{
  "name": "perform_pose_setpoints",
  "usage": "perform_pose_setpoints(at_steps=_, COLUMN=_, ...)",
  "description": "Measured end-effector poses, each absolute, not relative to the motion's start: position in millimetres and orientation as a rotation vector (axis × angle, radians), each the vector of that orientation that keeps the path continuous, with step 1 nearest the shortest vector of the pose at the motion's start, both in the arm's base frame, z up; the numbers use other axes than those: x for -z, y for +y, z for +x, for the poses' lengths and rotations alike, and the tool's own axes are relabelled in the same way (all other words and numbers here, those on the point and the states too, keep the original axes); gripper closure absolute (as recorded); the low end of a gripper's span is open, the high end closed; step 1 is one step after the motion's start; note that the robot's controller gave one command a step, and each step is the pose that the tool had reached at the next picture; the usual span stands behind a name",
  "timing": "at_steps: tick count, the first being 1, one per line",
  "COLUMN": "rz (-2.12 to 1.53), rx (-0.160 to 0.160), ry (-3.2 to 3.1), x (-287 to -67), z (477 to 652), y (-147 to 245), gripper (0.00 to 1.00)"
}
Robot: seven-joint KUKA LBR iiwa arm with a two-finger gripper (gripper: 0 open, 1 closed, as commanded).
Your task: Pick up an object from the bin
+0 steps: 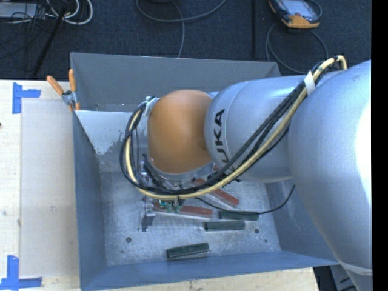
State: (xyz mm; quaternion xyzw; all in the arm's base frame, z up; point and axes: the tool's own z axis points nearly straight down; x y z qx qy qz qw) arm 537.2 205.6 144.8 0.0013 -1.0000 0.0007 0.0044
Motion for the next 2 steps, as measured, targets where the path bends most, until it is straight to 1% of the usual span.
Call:
perform_pose_setpoints(at_steps=1, rz=-0.001, rx=0.000, ry=-3.140, x=-149.5, z=539.2, y=204.9, gripper=0.00)
perform_pose_setpoints(at_steps=2, rz=0.093, rx=0.008, ry=-3.155, x=-76.9, z=590.9, y=136.2, gripper=1.00)
